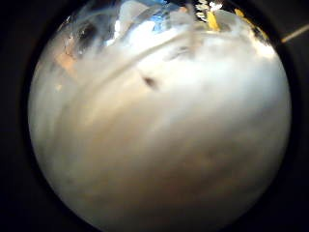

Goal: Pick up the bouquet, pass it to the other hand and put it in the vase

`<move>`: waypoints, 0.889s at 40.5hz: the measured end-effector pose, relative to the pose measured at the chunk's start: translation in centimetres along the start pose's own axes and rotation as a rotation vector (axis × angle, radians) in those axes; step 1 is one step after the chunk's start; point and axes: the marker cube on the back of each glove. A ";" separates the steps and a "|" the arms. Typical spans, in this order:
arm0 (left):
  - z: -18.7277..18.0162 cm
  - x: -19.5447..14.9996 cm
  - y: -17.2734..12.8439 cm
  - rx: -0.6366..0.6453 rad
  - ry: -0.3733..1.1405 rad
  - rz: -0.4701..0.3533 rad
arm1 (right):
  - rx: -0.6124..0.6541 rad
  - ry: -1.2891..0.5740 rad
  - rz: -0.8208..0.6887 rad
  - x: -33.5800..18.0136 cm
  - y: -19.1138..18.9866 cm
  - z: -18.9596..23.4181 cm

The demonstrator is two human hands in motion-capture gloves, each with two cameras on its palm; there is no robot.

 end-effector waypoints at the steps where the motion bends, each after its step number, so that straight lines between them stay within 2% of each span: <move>1: 0.0 -0.5 0.0 -0.001 0.006 -0.055 | -0.001 0.020 0.006 0.0 0.0 -0.1; 4: -0.1 -0.7 0.5 -0.018 -0.006 -0.124 | 0.003 0.217 0.092 1.2 0.4 -0.9; 6: -0.2 -0.4 1.1 -0.037 -0.021 -0.155 | 0.007 0.268 0.105 1.7 0.4 -1.1; 8: -0.3 -0.1 1.7 -0.055 -0.040 -0.182 | 0.011 0.224 0.077 1.6 0.2 -0.9; 11: -0.5 -0.3 2.2 -0.089 -0.093 -0.221 | 0.011 0.038 -0.029 0.0 -0.2 -0.2; 12: -0.6 -0.6 2.3 -0.104 -0.120 -0.236 | 0.009 0.033 -0.027 0.0 -0.3 -0.1; 14: -0.8 -1.3 2.4 -0.142 -0.187 -0.273 | 0.008 0.144 0.049 1.0 -0.1 -0.4; 17: -1.4 -2.3 2.7 -0.214 -0.328 -0.329 | 0.010 0.266 0.105 1.5 -0.1 -0.8; 24: -3.7 -5.4 3.8 -0.471 -0.896 -0.473 | 0.030 0.249 0.096 -0.3 -1.0 -0.7; 27: -4.7 -6.6 4.0 -0.511 -1.036 -0.500 | 0.030 0.284 0.099 -1.2 -1.1 -1.1; 29: -5.1 -6.9 4.1 -0.500 -1.029 -0.492 | 0.031 0.285 0.096 -1.3 -1.3 -1.1; 33: -5.9 -6.3 4.7 -0.466 -0.896 -0.464 | 0.046 0.290 0.099 -2.2 -1.4 -1.3; 36: -7.4 -6.7 4.9 -0.421 -0.879 -0.457 | 0.050 0.306 0.095 -2.6 -1.6 -1.5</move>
